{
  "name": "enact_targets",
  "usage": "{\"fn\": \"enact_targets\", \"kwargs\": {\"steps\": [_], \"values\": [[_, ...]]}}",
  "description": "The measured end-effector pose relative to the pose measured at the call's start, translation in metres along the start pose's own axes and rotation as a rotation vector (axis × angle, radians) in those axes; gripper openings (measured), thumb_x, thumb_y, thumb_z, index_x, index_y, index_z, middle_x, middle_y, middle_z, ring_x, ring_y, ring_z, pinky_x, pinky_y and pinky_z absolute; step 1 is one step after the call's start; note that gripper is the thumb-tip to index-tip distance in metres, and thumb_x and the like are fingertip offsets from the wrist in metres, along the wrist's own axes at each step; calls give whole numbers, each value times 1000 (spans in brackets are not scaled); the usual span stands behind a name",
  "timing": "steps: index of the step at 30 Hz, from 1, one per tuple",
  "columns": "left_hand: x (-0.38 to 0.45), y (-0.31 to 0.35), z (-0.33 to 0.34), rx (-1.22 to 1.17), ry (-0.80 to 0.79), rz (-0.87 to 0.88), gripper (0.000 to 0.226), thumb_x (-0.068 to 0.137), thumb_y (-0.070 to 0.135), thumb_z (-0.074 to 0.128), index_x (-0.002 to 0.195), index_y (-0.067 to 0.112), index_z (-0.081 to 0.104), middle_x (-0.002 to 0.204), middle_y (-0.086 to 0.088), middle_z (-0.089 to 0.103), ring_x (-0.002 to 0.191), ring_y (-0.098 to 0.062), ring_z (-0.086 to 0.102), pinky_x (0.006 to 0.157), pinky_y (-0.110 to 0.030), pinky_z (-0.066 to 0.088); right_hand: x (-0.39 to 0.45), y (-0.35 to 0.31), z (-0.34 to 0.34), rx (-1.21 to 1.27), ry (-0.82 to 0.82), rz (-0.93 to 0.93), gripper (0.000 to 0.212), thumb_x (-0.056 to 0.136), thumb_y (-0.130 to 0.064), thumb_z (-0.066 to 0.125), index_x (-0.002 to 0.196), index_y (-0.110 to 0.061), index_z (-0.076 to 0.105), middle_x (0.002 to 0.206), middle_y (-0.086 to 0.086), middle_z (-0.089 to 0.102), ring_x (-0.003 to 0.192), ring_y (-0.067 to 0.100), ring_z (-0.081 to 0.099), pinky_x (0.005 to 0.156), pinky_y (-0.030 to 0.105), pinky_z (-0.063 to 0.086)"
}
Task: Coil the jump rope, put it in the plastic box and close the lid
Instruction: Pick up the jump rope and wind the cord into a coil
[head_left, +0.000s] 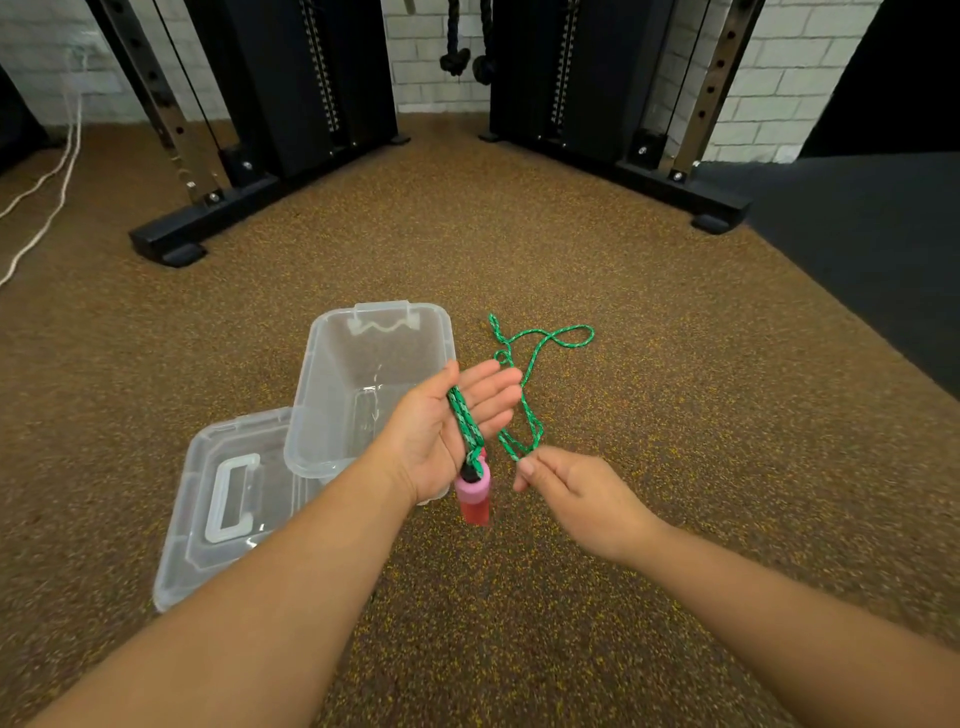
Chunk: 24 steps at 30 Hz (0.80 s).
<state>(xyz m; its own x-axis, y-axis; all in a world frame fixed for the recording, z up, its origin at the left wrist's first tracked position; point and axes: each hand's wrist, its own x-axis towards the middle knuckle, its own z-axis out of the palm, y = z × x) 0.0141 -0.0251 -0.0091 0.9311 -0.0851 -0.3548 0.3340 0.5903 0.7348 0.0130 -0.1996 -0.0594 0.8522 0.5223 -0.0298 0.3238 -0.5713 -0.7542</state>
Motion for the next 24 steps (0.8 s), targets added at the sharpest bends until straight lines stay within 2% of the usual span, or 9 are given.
{"fn": "enact_targets", "kwargs": {"steps": [2,6,9,13,16,19,22,23,24], "values": [[0,1,2,-21,8,4,46,101,33,23,121,4,53,93,-7,75,80,-13,73,75,-25,56,-2,-3,0,-72,-37,-51,25,97,-35,44,80,-30,61,62,-5,56,63,11,52,69,35,44],[0,2,4,-19,32,-9,50,101,35,20,129,2,45,107,-11,68,88,-19,70,82,-29,53,-7,-14,-4,-153,-80,-159,35,93,-43,36,85,-21,63,68,-16,54,72,7,53,72,33,46],[1,1,4,-18,54,-21,57,101,39,17,135,-1,38,115,-17,64,104,-23,63,87,-33,48,-10,-21,-9,-211,-80,-236,37,93,-41,32,82,-21,61,66,-20,51,70,-2,47,68,29,39],[3,0,4,75,77,-65,70,98,50,11,142,-2,31,129,-26,55,109,-33,58,89,-34,46,-12,-31,-14,-232,-51,-330,40,85,-41,29,77,-16,59,71,-6,60,70,11,53,69,36,46],[1,-1,3,149,54,-141,83,92,61,7,141,-2,31,116,-27,61,102,-32,62,88,-36,46,-9,-38,-17,-206,-6,-380,37,83,-40,33,74,-16,59,71,-1,63,71,21,57,68,40,48],[-1,-2,3,198,13,-210,93,88,67,4,132,-5,42,94,-21,67,86,-29,63,76,-34,47,0,-42,-20,-82,39,-409,30,85,-33,35,70,-20,57,69,-3,63,71,20,60,71,40,50],[-6,-3,3,271,-113,-246,101,84,72,0,97,-1,67,71,-15,63,67,-24,52,65,-31,40,11,-41,-27,-39,108,-368,30,87,-35,34,69,-23,55,72,-2,67,74,19,63,72,41,51],[-8,-4,2,300,-167,-264,101,82,73,-2,86,1,68,66,-14,63,66,-23,51,65,-31,38,14,-41,-29,-42,131,-337,28,86,-37,36,66,-26,53,68,-4,64,70,17,60,69,41,50],[-9,-6,2,349,-201,-288,100,81,74,-3,87,2,67,67,-14,65,67,-24,53,66,-32,39,17,-41,-32,-31,145,-301,25,84,-37,38,64,-29,50,63,-8,59,65,13,55,66,40,48]]}}
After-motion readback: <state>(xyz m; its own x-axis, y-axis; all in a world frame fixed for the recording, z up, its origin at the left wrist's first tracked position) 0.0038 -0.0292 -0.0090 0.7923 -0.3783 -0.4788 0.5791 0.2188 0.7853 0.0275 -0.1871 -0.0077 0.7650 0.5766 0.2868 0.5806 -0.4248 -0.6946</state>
